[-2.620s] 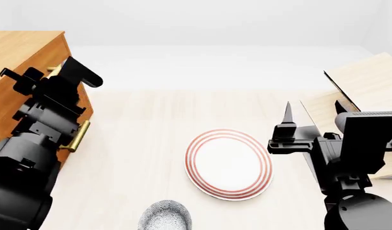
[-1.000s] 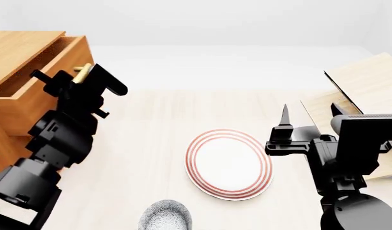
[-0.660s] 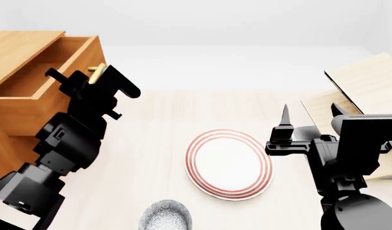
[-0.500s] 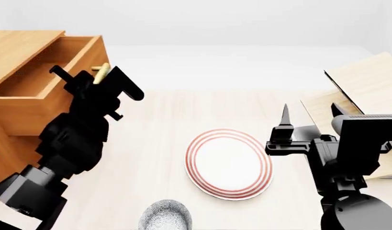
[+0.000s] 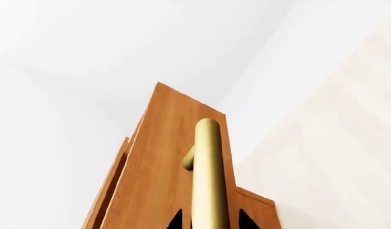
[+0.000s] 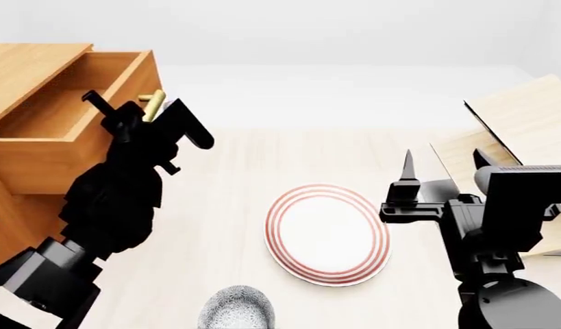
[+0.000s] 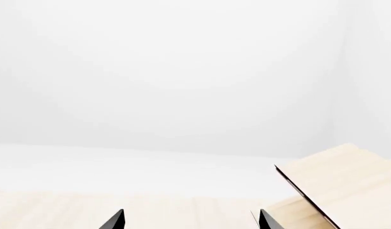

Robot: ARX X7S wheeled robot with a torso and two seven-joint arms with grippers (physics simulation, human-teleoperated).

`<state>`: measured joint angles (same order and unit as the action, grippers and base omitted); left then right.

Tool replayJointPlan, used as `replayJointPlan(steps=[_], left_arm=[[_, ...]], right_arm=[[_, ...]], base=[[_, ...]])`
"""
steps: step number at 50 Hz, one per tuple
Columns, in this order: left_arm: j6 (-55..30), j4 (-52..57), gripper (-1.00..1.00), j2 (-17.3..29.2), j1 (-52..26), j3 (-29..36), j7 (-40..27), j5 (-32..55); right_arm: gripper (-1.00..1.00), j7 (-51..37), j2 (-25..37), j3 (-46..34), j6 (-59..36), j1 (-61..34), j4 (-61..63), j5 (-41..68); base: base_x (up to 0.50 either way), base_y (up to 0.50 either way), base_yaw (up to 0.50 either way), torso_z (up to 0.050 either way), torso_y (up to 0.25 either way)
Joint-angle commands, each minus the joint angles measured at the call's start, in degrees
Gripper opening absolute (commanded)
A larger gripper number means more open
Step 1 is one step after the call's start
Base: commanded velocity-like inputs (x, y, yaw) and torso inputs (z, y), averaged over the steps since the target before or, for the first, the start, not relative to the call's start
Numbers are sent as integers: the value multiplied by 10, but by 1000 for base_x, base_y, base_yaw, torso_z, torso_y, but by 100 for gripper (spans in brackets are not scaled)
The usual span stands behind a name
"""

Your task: Open the top drawer of the cabinet and put the bowl in it.

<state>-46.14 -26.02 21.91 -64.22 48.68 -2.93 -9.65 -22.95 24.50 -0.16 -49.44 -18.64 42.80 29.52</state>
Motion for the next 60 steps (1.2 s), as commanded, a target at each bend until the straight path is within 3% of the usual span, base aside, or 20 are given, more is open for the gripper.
replayJointPlan(steps=[1,5,6,20,28,33,42,60], left_arm=[[-24,155,-100,15,24,4,-55,129],[-28,166,-100,16,25,5,-52,130],[-28,171,100,18,25,6,-49,132],[-120,382,100,38,0,-37,-36,163],[-191,462,100,3,-36,-121,-31,210],[-232,420,100,-38,-81,-216,-23,250],[-266,284,100,-68,-149,-324,-24,272],[-264,50,100,-69,-207,-391,-28,267]], right_arm=[[100,-2,1,-1,3,1,-6,3],[100,-2,1,0,4,2,-6,4],[100,-2,1,0,5,2,-6,4],[100,-4,1,-3,6,0,-8,7],[100,-3,2,-4,8,1,-6,10],[100,-4,4,1,7,2,-3,14],[100,-2,5,4,15,7,-7,15],[100,-5,8,2,16,5,-4,18]], base=[[-35,0,19,0,14],[-36,0,20,0,15],[-36,0,21,0,15],[0,0,0,0,1],[0,0,0,0,0],[0,0,0,0,0],[0,0,0,0,0],[0,0,0,0,0]])
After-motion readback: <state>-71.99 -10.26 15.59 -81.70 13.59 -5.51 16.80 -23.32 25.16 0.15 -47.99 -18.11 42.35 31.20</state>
